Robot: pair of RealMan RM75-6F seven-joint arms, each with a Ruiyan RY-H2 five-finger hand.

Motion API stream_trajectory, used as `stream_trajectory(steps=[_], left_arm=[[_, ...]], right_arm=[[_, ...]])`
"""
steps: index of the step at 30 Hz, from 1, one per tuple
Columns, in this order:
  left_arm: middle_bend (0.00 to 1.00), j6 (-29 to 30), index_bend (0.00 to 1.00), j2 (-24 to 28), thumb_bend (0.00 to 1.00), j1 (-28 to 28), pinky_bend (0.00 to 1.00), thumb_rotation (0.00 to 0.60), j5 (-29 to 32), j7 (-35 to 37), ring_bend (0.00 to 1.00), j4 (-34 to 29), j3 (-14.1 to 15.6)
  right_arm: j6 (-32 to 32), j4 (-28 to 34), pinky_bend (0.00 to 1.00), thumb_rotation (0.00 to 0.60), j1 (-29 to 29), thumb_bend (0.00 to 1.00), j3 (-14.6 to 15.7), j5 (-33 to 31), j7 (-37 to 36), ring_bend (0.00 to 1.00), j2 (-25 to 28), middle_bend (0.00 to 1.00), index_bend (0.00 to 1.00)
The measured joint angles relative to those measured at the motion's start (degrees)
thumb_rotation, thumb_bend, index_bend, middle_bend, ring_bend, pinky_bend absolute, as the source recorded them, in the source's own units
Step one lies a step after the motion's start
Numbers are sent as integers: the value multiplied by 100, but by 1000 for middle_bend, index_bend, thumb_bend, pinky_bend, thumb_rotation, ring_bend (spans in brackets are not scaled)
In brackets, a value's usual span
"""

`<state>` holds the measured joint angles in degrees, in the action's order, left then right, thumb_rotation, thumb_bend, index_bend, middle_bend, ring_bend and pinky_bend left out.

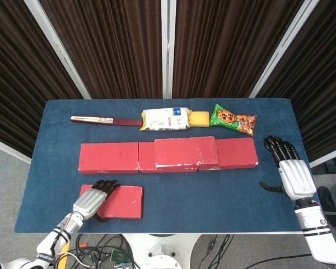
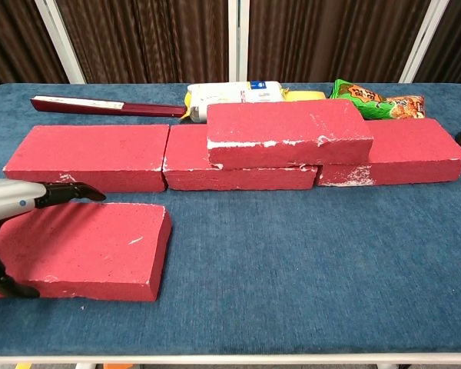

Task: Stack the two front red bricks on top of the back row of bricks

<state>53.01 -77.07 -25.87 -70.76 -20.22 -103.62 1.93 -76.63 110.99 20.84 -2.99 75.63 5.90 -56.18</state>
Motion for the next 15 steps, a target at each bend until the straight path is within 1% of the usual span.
stream_trajectory(steps=[3,9,15], left_arm=[[0,-38,0,-12,0,-50,0,600,88,14,0,69,3],[0,-118,0,-29,0,-129,0,600,238,105,0,154,1],[0,-140,0,-84,0,-172,0,600,246,234,0,261,-6]], right_arm=[[107,-3,0,600,-11,0,-13,-9,3,0,21,0,0],[109,-51,0,600,-72,0,-94,42,-47,0,0,0,0],[164,-84,0,600,-113,0,-149,46,-76,0,18,0,0]])
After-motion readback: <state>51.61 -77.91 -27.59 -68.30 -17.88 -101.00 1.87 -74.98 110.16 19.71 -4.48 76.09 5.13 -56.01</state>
